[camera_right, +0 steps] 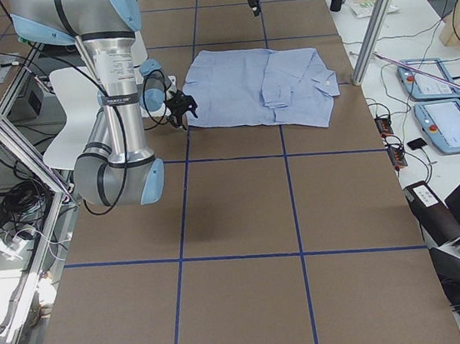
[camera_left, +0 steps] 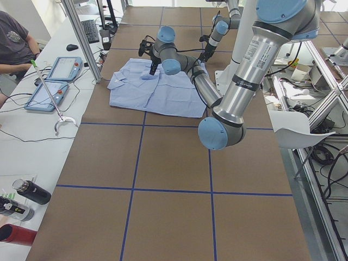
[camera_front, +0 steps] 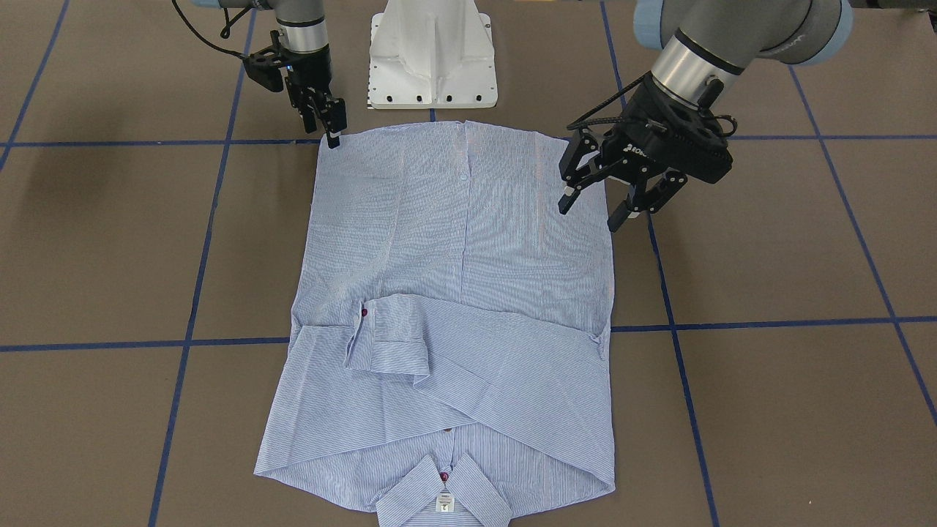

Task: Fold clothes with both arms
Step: 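Release the sleeve and withdraw the left gripper while the right moves to the hem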

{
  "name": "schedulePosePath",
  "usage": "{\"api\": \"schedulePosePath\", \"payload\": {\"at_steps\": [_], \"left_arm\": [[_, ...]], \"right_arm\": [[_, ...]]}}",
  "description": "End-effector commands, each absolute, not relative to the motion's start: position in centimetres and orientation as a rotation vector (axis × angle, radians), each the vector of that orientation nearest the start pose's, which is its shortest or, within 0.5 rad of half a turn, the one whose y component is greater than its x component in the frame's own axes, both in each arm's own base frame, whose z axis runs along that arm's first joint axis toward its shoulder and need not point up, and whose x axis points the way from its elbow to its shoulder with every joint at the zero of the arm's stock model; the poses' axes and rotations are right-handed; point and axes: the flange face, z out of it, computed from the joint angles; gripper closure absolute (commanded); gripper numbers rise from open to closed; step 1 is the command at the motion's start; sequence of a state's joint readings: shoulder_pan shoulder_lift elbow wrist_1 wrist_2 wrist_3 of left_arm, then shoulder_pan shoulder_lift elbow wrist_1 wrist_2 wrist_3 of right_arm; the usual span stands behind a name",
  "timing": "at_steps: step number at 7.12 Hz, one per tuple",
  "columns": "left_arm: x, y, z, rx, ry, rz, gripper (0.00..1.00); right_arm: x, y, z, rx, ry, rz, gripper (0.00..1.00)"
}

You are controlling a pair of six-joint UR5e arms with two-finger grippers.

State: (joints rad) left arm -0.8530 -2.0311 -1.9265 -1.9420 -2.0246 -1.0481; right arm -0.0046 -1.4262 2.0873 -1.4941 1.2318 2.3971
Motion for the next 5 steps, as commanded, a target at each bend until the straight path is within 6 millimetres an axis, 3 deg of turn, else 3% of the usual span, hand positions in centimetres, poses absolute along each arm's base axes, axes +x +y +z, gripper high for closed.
{"api": "schedulePosePath", "payload": {"at_steps": [1, 4, 5], "left_arm": [[31.2, -49.3, 19.7, 0.433, 1.152, -0.019, 0.25], [31.2, -49.3, 19.7, 0.434, 1.151, -0.018, 0.25], [31.2, -49.3, 19.7, 0.434, 1.151, -0.018, 0.25]], "right_arm": [[-51.0, -16.2, 34.5, 0.000, -0.826, 0.897, 0.23], [-52.9, -16.0, 31.4, 0.002, -0.818, 0.894, 0.25], [-53.3, -16.0, 31.7, 0.018, -0.787, 0.891, 0.26]]}}
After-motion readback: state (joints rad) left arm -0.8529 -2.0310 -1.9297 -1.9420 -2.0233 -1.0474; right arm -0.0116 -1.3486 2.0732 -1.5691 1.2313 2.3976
